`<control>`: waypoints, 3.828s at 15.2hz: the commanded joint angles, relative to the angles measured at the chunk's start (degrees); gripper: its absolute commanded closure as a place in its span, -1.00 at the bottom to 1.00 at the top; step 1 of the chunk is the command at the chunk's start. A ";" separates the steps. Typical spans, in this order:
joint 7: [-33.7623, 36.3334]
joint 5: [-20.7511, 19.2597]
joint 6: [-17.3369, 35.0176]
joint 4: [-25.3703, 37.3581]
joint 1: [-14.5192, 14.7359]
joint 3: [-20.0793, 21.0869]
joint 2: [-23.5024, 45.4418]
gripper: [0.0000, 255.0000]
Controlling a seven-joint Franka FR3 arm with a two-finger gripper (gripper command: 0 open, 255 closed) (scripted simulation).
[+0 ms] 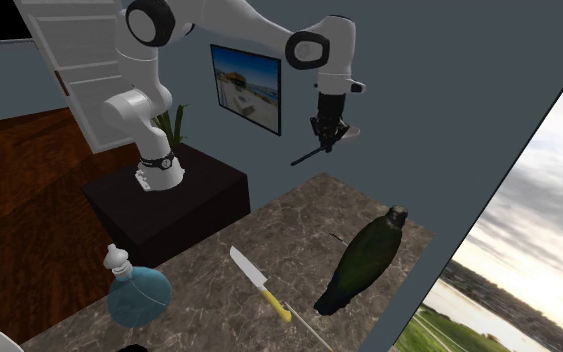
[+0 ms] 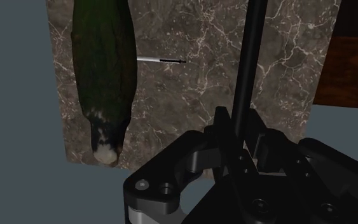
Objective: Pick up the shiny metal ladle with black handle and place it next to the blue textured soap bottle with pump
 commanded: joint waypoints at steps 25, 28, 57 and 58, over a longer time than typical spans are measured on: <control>-30.67 5.70 10.66 -22.18 -19.70 -10.91 -16.48 1.00; -34.84 6.24 11.27 -22.20 -21.92 -12.66 -16.42 1.00; -38.48 5.54 29.04 -28.70 -25.23 -15.55 -5.75 1.00; -38.37 5.46 29.69 -28.84 -25.23 -15.58 -5.24 1.00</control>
